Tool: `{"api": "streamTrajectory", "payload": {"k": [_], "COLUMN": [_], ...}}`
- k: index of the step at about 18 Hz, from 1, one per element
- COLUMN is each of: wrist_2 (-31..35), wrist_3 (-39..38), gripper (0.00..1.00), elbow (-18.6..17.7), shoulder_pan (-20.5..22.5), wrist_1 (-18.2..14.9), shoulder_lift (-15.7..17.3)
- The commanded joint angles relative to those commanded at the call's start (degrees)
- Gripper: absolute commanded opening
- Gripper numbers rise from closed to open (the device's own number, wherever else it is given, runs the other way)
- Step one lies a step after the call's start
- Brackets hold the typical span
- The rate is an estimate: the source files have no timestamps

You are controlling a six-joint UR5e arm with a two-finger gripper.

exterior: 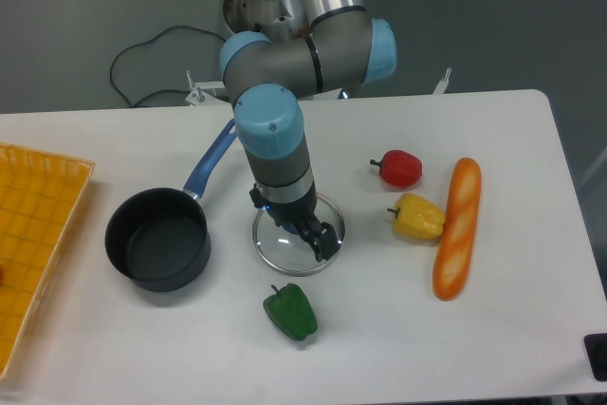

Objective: Pick up the long bread
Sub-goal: 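Move the gripper from the glass lid over to the long orange bread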

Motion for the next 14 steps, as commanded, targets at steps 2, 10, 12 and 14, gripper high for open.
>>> {"api": "streamTrajectory", "payload": {"k": [2,10,12,14], "wrist_2": [-0.08,0.0,0.09,0.0], "wrist_3": [0.09,-0.61,-2.18,-5.0], "gripper": [1.0,1.0,1.0,1.0], "elbow": [-0.09,-2.02,-2.02,-2.02], "shoulder_pan": [-0.18,0.96,1.58,2.63], "wrist_1": [0.0,0.7,0.7,0.7], "shoulder_lift": [-0.17,0.44,0.62,1.14]}}
